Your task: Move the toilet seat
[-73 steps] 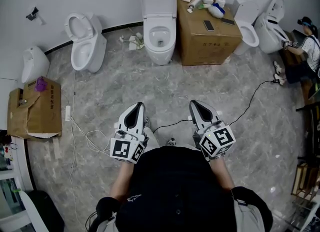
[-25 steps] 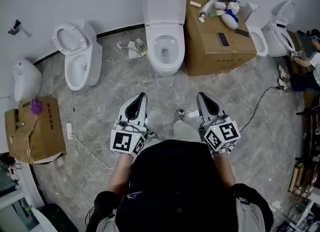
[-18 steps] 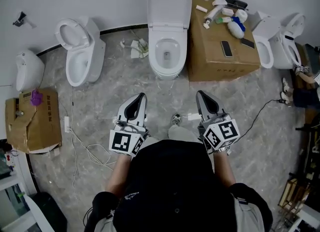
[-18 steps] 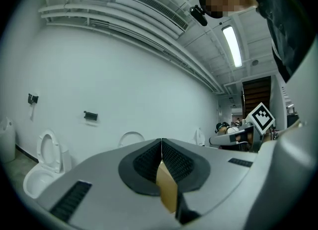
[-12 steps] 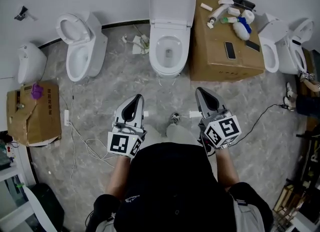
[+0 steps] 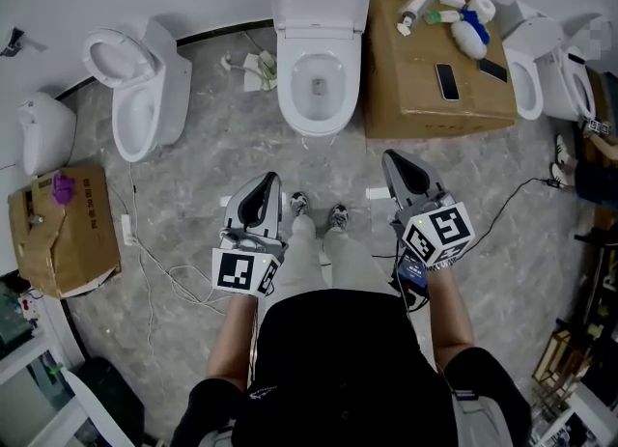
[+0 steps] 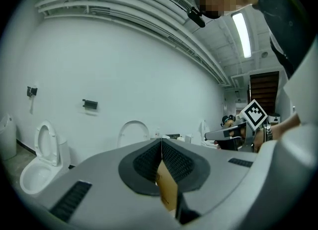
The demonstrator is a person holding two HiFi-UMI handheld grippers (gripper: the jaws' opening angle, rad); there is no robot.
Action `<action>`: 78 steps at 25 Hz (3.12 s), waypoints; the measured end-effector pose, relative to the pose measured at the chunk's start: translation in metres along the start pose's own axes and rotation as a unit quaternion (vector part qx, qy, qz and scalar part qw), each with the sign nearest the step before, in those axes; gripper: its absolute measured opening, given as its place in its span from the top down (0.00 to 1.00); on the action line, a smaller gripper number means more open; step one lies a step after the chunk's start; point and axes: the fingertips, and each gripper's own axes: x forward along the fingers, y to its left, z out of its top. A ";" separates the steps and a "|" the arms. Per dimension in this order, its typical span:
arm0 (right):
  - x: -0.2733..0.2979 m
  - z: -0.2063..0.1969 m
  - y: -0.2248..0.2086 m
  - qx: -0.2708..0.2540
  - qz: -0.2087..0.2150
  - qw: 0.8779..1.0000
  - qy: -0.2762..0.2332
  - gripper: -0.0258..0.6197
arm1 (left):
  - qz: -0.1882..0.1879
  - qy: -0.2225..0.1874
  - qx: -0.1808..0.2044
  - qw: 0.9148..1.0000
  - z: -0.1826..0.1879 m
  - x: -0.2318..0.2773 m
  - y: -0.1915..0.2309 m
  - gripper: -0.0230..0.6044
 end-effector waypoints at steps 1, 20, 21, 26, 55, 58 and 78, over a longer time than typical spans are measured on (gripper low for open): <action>0.008 0.000 -0.001 -0.003 -0.006 1.000 0.001 0.94 | -0.005 0.003 -0.002 1.000 -0.004 0.005 0.007 0.95; 0.143 -0.045 -0.039 -0.036 -0.043 0.997 0.046 0.94 | -0.052 0.073 0.026 0.996 -0.106 0.104 0.113 0.95; 0.150 -0.054 -0.046 -0.036 -0.043 0.997 0.052 0.94 | -0.050 0.080 0.033 0.995 -0.116 0.109 0.115 0.95; 0.183 -0.102 -0.074 -0.039 -0.035 0.995 0.081 0.94 | -0.045 0.098 0.067 0.992 -0.158 0.140 0.122 0.95; 0.280 -0.427 -0.117 -0.264 0.053 0.917 0.294 0.94 | -0.143 0.276 0.255 0.916 -0.488 0.239 0.129 0.94; 0.289 -0.442 -0.122 -0.302 0.048 0.904 0.300 0.94 | -0.161 0.287 0.304 0.894 -0.506 0.243 0.132 0.94; 0.339 -0.539 -0.141 -0.425 0.069 0.841 0.329 0.67 | -0.203 0.306 0.464 0.806 -0.597 0.277 0.129 0.67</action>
